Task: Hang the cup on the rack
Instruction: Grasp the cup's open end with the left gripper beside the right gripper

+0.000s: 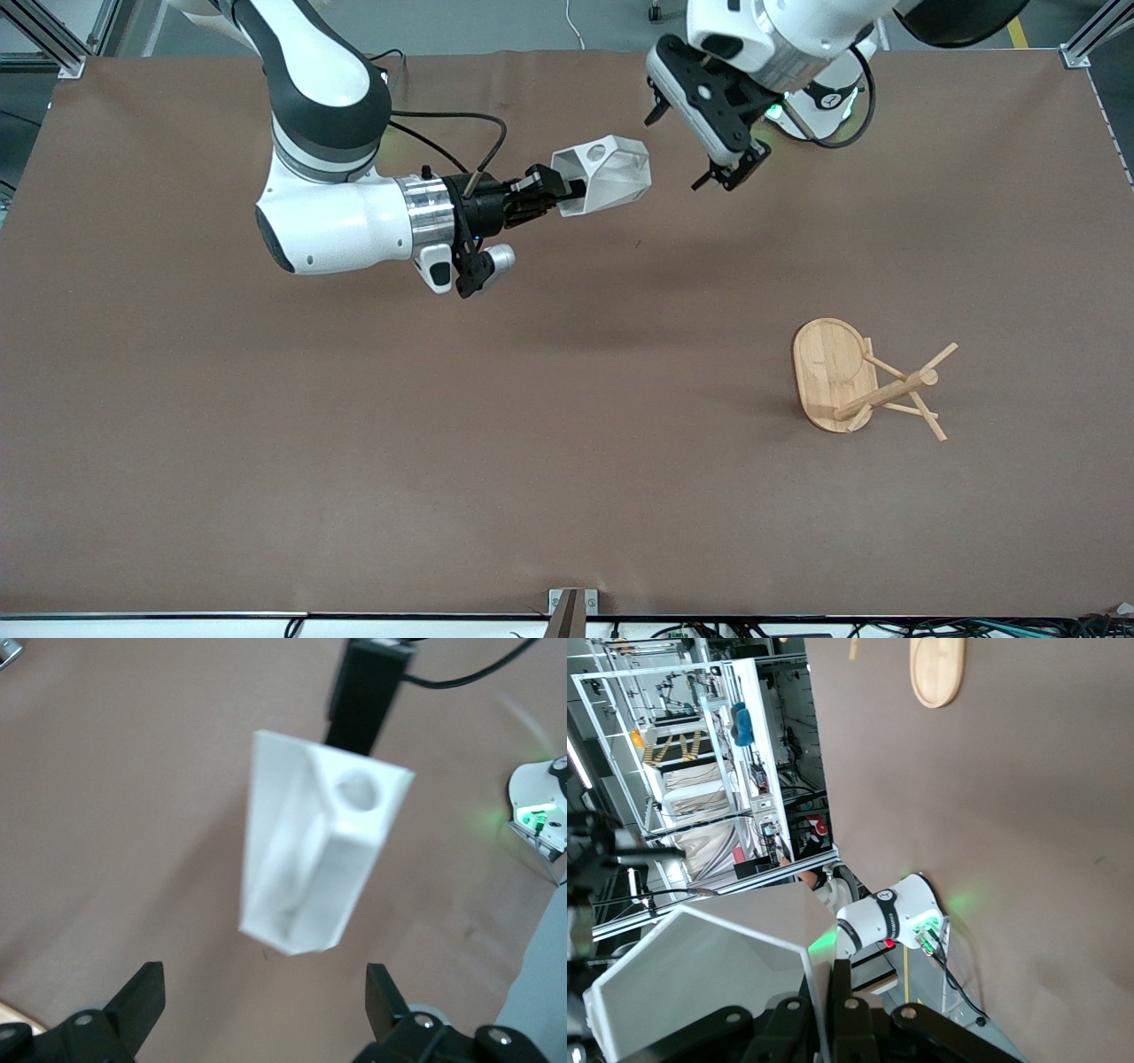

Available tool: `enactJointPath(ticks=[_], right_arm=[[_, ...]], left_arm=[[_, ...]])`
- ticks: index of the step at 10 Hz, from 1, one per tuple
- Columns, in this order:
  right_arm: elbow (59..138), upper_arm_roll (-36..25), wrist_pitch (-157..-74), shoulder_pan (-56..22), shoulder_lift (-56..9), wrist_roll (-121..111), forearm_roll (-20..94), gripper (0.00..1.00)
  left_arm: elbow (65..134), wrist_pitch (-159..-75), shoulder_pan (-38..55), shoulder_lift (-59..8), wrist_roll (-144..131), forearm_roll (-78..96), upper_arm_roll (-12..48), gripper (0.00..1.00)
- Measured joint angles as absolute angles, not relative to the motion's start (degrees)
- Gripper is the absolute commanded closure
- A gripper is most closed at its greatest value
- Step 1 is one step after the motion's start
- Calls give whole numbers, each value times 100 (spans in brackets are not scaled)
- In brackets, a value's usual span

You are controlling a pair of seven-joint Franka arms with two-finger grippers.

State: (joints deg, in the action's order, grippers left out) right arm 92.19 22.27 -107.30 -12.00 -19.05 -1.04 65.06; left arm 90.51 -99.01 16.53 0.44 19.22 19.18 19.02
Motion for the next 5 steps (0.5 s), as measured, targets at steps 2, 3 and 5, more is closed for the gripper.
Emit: enactJointPath(ticks=[2,3,5], right_arm=[[9202,2289,-10743,-1200,-1903,-75,6523,98],[9200,2290,-10743,-1200,-1903,-73,6524,98],[9192,2292,-10743,-1200,-1902,-73,6526,98]], left_arm=[[9059,-9968,1656,143,1941,1918,2054,0],[9082,-10068,1654,154,2063,1918,2059,0],[9305,-10426,1645,149,2342,1918,2055,0]])
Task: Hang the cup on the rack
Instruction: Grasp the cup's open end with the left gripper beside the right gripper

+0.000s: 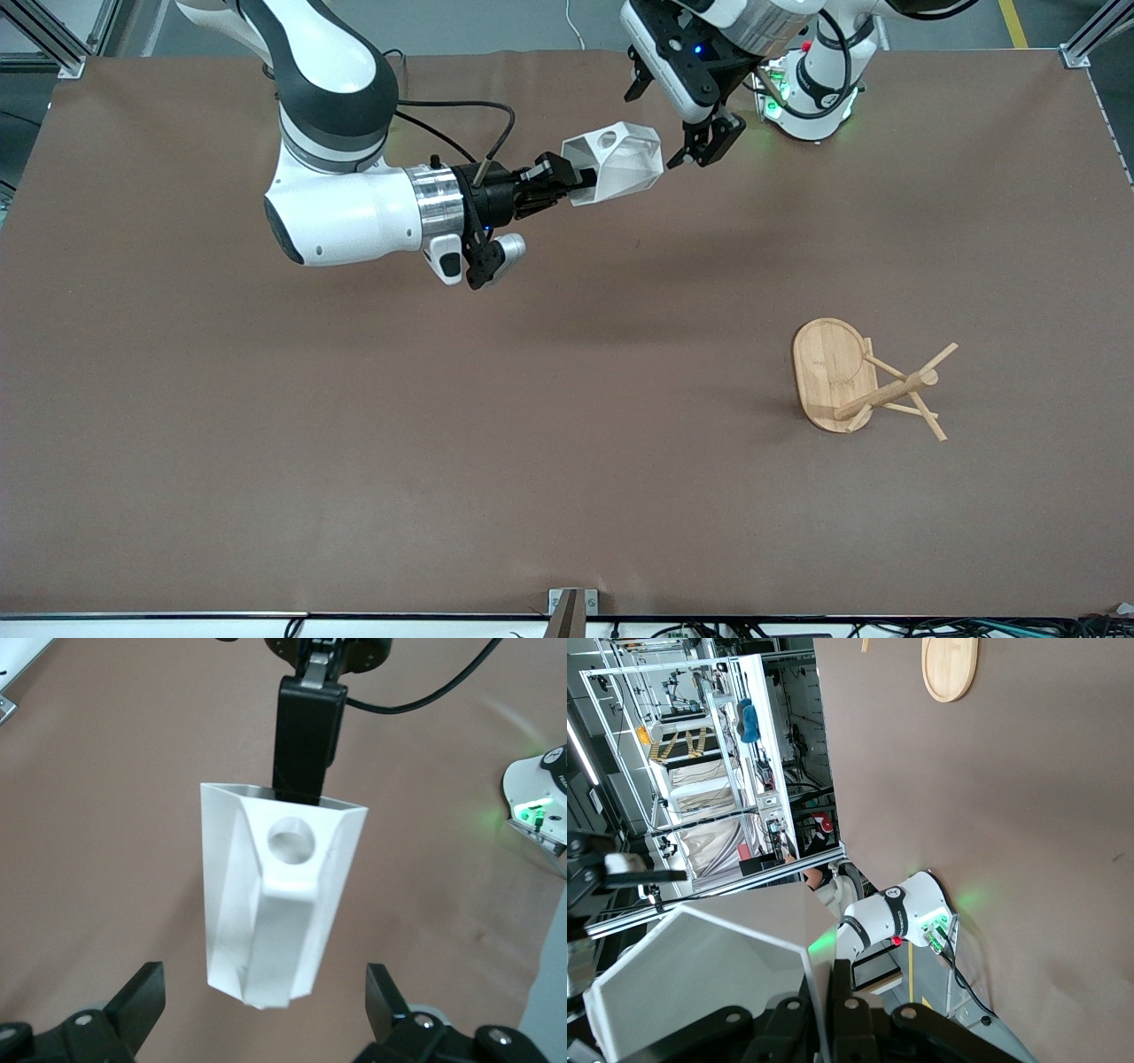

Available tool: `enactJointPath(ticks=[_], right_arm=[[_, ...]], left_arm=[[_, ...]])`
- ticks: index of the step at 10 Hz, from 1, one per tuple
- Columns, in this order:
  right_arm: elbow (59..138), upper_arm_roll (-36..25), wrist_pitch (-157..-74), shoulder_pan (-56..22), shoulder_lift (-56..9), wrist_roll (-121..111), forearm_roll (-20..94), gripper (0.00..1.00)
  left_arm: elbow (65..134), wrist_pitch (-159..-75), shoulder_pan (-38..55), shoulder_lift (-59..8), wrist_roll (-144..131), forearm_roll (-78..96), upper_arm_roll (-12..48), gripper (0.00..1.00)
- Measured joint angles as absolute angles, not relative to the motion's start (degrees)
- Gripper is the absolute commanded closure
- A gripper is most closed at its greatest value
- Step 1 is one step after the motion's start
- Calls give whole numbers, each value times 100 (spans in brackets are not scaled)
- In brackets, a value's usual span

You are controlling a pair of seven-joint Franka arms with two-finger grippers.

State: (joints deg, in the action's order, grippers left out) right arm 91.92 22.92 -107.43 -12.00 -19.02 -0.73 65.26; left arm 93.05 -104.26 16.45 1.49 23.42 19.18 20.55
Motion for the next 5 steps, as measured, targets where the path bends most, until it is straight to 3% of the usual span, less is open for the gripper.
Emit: enactJointPath(ticks=[5], right_arm=[[9181,2352,-10743,-1200,-1897,-70,6526,98]], left_arm=[[9547,-10670,1647,148,2480,2137,2057,0]])
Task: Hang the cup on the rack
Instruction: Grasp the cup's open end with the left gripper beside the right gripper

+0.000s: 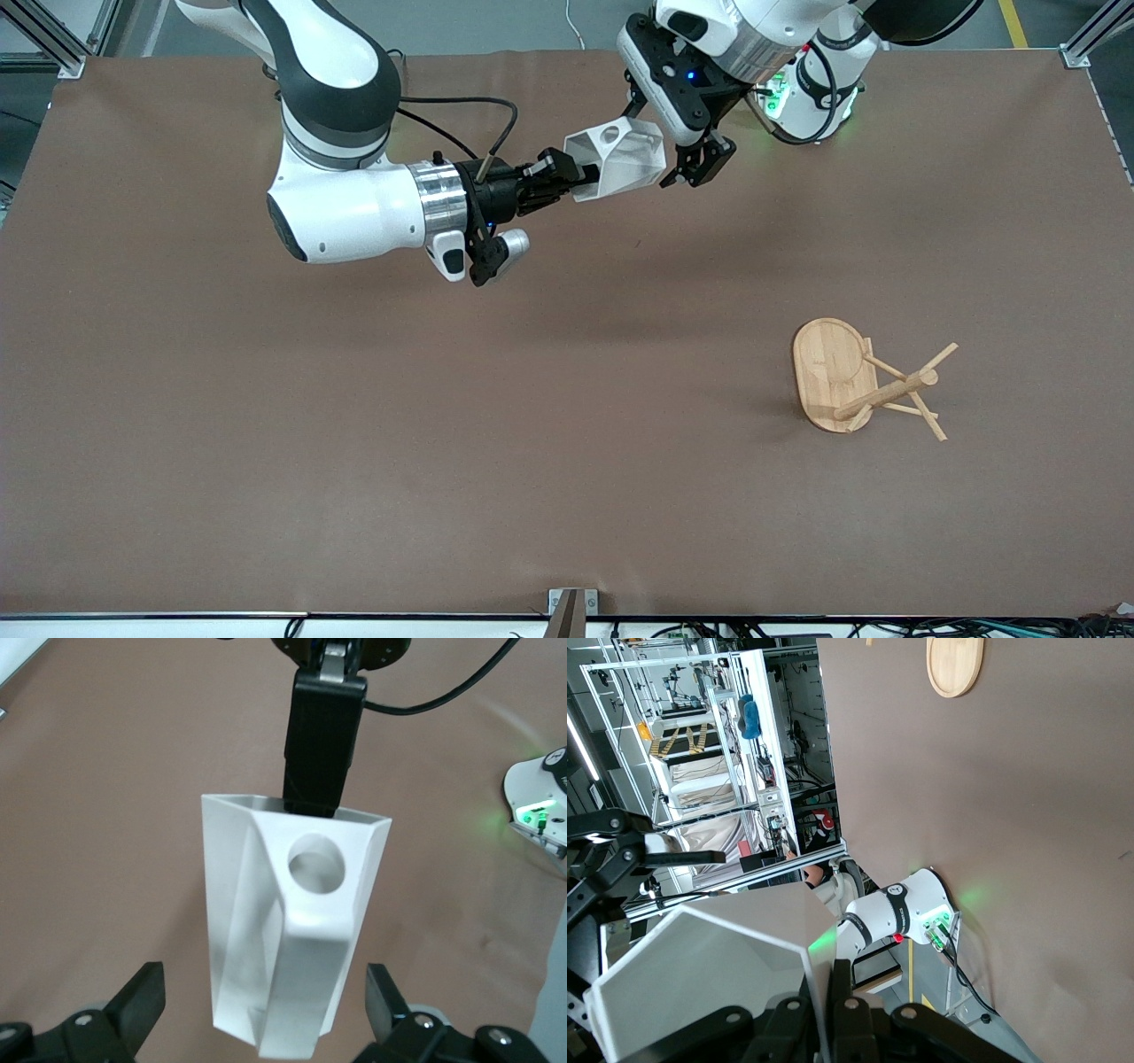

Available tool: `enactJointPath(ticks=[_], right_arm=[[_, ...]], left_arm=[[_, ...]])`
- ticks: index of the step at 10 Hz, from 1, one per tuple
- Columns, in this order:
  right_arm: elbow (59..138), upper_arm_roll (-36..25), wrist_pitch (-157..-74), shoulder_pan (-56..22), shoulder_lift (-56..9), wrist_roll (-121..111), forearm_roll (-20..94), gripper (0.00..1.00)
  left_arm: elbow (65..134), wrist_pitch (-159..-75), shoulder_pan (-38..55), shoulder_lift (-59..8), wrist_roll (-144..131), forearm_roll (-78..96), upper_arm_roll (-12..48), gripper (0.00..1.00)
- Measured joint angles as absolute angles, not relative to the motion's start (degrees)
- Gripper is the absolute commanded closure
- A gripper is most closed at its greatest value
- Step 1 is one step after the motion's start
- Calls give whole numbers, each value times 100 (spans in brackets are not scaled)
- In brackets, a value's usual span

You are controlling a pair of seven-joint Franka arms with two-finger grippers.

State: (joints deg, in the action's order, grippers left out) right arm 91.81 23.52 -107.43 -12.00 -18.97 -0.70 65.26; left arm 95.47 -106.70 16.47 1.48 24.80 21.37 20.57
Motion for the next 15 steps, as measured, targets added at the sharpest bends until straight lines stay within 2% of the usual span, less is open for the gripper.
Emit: enactJointPath(ticks=[4,5,7,8,9,12,13,14,15], right_arm=[[9173,2441,-10743,-1200,-1890,-57,6528,98],[9183,2458,-10750,-1199,-1877,-38,6513,98],[9183,2459,-10778,-1199,-1871,28,6520,98],[9183,2459,-10808,-1199,-1869,69,6520,98],[9193,2455,-10803,-1196,-1868,88,6511,98],[9203,2460,-10811,-1198,-1868,110,6510,98],[9203,2462,-10811,-1198,-1868,116,6510,81],[9202,2465,-10807,-1198,-1867,199,6512,6],[9172,2466,-10681,-1192,-1849,320,6515,0]], left_arm=[[9707,-10820,1650,142,2522,2306,2081,0],[9771,-10862,1644,145,2555,2372,2079,7],[9776,-10870,1643,149,2571,2423,2078,64],[9780,-10868,1645,150,2571,2446,2079,82],[9794,-10864,1644,158,2625,2451,2081,94],[9810,-10860,1642,164,2655,2452,2081,100],[9810,-10854,1640,165,2657,2452,2081,100],[9811,-10840,1638,170,2658,2452,2081,100],[9843,-10827,1623,167,2658,2451,2077,100]])
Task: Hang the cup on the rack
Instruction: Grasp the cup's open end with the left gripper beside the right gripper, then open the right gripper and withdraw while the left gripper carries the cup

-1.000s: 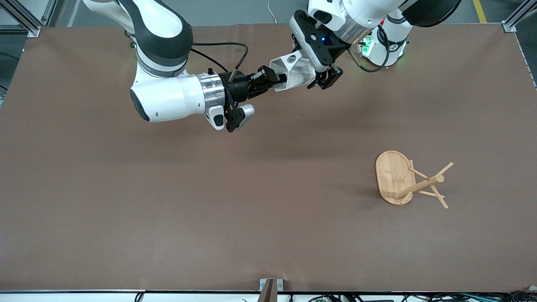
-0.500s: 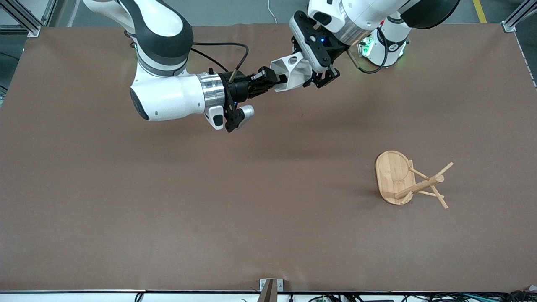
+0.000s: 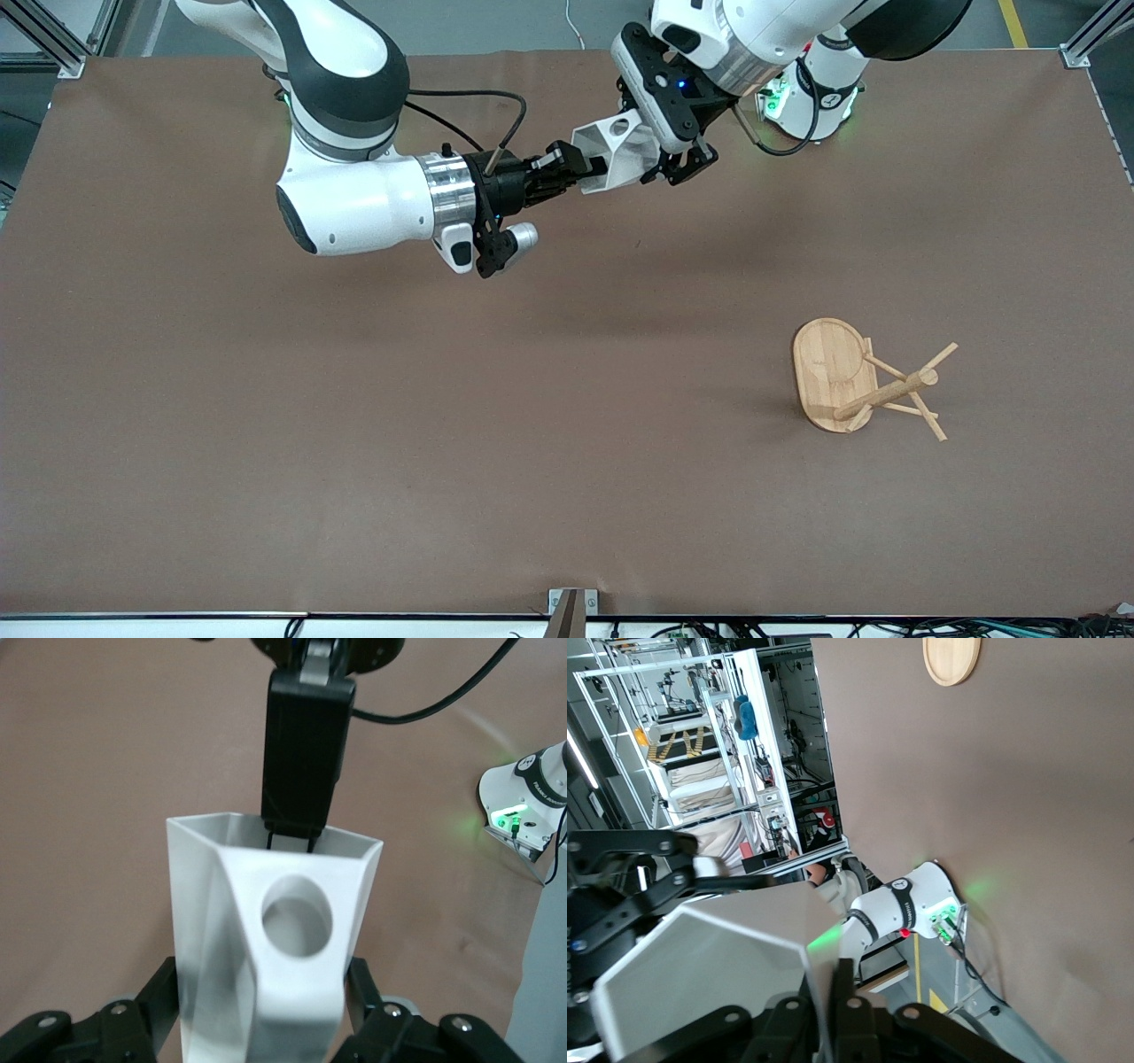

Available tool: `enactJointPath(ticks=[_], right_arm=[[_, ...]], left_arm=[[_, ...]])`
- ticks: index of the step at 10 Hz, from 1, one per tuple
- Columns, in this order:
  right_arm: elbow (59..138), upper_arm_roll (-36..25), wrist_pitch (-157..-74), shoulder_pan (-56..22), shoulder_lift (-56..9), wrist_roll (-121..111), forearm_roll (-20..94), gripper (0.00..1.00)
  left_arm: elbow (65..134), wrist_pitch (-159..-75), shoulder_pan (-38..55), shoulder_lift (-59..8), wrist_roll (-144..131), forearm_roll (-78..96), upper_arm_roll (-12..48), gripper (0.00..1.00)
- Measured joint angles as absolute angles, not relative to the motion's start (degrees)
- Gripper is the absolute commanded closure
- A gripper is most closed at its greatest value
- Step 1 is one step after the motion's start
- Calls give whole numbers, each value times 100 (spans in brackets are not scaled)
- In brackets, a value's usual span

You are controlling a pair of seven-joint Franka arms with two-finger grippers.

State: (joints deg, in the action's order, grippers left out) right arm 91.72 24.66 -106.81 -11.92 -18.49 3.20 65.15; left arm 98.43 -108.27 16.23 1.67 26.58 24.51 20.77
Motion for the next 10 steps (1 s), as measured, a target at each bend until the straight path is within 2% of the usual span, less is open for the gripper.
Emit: enactJointPath(ticks=[4,7,8,10], right_arm=[[9115,2381,-10510,-1091,-1787,510,6364,0],[9094,2225,-10166,-352,-1740,588,5084,0],[9088,2024,-9928,-68,-1717,597,4506,0],[9064,1223,-9650,111,-1653,592,3397,0]], left_arm=[[9888,-10821,1553,174,2664,2451,1988,100],[9791,-10799,1065,-49,2706,2448,1916,100],[9668,-10785,866,-242,2619,2448,1905,100],[9495,-10770,527,-581,2071,2448,1892,100]])
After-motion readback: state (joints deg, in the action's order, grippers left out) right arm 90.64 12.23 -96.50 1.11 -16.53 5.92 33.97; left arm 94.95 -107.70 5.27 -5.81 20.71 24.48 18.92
